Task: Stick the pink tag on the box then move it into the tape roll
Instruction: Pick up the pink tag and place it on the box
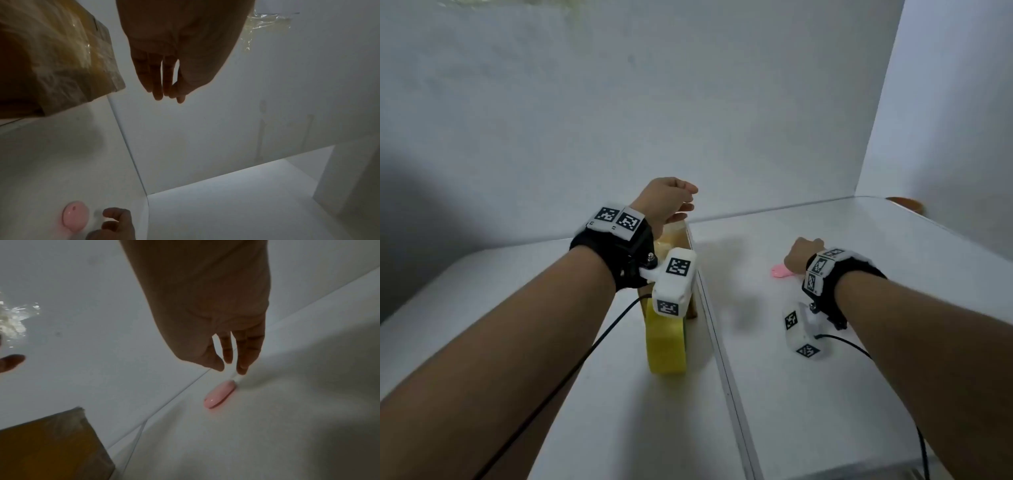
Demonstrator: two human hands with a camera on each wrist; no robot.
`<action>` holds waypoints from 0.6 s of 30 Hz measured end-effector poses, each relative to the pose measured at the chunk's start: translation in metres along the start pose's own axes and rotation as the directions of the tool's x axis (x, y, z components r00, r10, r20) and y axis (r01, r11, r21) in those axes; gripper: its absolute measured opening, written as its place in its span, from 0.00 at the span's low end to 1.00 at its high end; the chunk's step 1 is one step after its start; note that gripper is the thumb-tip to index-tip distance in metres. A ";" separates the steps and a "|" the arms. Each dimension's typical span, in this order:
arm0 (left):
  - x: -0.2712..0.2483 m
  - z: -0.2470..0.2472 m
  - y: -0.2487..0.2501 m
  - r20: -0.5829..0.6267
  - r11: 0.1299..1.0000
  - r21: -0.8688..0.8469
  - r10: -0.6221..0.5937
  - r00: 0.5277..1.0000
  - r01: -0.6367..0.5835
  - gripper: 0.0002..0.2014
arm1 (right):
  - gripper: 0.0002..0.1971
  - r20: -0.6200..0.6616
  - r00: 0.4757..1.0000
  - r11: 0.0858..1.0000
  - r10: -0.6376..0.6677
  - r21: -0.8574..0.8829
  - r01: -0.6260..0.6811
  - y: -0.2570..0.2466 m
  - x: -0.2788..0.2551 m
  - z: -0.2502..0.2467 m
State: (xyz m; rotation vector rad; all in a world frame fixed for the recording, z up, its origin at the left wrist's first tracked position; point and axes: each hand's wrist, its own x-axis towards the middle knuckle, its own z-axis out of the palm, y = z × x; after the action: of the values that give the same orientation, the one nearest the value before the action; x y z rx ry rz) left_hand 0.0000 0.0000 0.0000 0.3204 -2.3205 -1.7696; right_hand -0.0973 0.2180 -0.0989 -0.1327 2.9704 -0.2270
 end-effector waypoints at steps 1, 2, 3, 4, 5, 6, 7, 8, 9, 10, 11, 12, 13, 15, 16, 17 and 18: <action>0.002 0.000 -0.001 -0.014 1.000 -0.002 0.002 1.000 -0.002 0.11 | 0.28 0.040 0.998 0.999 0.040 -0.013 -0.039 0.000 0.001 0.004; 0.004 0.000 -0.002 -0.031 1.000 -0.003 0.002 1.000 -0.002 0.11 | 0.28 0.059 0.998 0.999 0.032 -0.045 -0.029 0.001 0.004 0.009; 0.005 0.000 -0.004 -0.030 1.000 -0.003 -0.012 0.999 0.012 0.11 | 0.27 0.066 0.998 1.000 0.019 -0.023 -0.017 0.000 0.008 0.015; 0.007 0.000 -0.007 -0.028 1.000 -0.014 -0.023 0.999 0.023 0.11 | 0.26 0.070 0.998 1.000 0.008 0.027 -0.010 -0.002 0.009 0.018; 0.008 0.002 -0.009 -0.027 1.000 -0.011 -0.030 0.999 0.029 0.11 | 0.26 0.072 0.997 0.997 -0.015 0.079 0.009 -0.005 0.011 0.021; 0.008 0.003 -0.011 -0.027 0.999 -0.007 -0.034 0.999 0.034 0.11 | 0.26 0.067 0.997 0.995 -0.048 0.095 0.041 -0.006 0.010 0.024; 0.008 0.003 -0.012 -0.026 0.999 -0.006 -0.036 0.999 0.036 0.11 | 0.26 0.073 0.995 0.991 -0.067 0.117 0.058 -0.007 0.011 0.026; 0.007 0.004 -0.013 -0.026 0.999 -0.008 -0.031 0.999 0.031 0.11 | 0.27 0.073 0.996 0.992 -0.059 0.117 0.050 -0.008 0.011 0.027; 0.007 0.004 -0.013 -0.026 0.999 -0.013 -0.029 0.999 0.029 0.11 | 0.27 0.073 0.996 0.989 -0.055 0.138 0.045 -0.007 0.013 0.027; 0.006 0.005 -0.014 -0.026 0.999 -0.019 -0.032 0.999 0.032 0.11 | 0.26 0.099 0.994 0.991 -0.042 0.131 0.029 -0.008 0.015 0.028; 0.006 0.005 -0.014 -0.026 0.999 -0.027 -0.033 0.999 0.032 0.11 | 0.25 0.118 0.992 0.990 -0.049 0.139 0.033 -0.007 0.018 0.029; 0.005 0.006 -0.014 -0.027 0.999 -0.034 -0.033 0.999 0.032 0.11 | 0.25 0.113 0.992 0.990 -0.055 0.136 0.040 -0.008 0.017 0.028; 0.005 0.007 -0.015 -0.025 0.999 -0.045 -0.031 0.999 0.030 0.12 | 0.24 0.092 0.994 0.984 -0.056 0.171 0.040 -0.008 0.013 0.025; 0.004 0.008 -0.016 -0.012 0.998 -0.055 -0.023 1.000 0.023 0.12 | 0.16 0.034 0.998 0.913 -0.057 0.407 0.039 -0.010 0.005 0.023; 0.004 0.010 -0.016 -0.005 0.999 -0.052 -0.017 1.000 0.017 0.12 | 0.11 0.017 0.999 0.822 -0.044 0.568 0.026 -0.010 0.003 0.022; 0.004 0.011 -0.016 0.003 0.999 -0.047 -0.010 1.000 0.010 0.11 | 0.08 0.014 0.999 0.690 -0.040 0.723 0.018 -0.011 0.000 0.021; 0.003 0.012 -0.015 0.009 0.999 -0.040 -0.004 1.000 0.005 0.11 | 0.07 0.044 0.998 0.527 -0.039 0.850 -0.017 -0.013 -0.004 0.020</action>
State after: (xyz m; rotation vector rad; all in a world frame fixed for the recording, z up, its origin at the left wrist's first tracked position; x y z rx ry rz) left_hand -0.0053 0.0059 -0.0175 0.3116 -2.2895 -1.8204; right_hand -0.0896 0.2029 -0.1162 -0.0250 2.4192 -1.6026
